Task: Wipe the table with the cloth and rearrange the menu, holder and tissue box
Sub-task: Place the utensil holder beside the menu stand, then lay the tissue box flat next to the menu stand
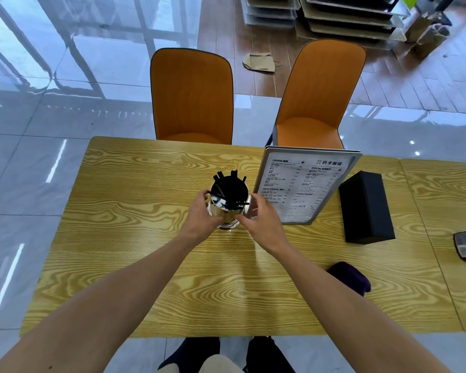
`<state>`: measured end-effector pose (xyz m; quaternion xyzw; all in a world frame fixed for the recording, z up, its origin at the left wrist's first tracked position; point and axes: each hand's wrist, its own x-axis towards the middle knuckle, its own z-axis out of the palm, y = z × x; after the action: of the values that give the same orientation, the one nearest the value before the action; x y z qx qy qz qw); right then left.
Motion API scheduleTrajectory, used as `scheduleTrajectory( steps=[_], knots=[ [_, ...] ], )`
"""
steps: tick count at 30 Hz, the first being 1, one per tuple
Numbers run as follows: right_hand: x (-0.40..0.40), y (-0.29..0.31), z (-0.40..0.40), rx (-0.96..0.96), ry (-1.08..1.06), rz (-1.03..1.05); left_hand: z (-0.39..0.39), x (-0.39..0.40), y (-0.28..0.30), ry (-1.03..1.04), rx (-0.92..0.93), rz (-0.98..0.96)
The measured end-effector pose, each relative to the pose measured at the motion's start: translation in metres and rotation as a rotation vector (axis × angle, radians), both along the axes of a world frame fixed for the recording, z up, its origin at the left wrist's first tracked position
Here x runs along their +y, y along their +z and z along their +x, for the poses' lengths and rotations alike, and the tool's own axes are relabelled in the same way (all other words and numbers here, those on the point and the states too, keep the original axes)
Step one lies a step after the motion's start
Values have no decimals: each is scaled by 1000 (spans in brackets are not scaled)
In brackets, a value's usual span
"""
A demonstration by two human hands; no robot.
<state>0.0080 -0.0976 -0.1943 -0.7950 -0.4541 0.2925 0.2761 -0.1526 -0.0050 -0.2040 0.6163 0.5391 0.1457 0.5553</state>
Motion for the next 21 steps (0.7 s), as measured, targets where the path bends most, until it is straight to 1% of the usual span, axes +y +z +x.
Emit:
scheduleTrajectory(
  steps=[2, 4, 9, 13, 18, 21],
  knots=[
    [-3, 3, 3, -13, -8, -14, 1, -7, 1, 9, 126, -26],
    [-8, 3, 8, -21, -19, -43, 4, -14, 3, -1, 181, -69],
    [-22, 1, 24, -45, -46, -62, 13, -27, -1, -153, 248, -102],
    [-32, 3, 40, -42, -74, -64, 27, -34, -7, -292, 316, -173],
    [-47, 2, 67, -29, -68, -53, 57, -48, -12, -330, 328, -218],
    [-59, 3, 86, -23, -80, -55, 81, -60, -7, -344, 326, -181]
  ],
)
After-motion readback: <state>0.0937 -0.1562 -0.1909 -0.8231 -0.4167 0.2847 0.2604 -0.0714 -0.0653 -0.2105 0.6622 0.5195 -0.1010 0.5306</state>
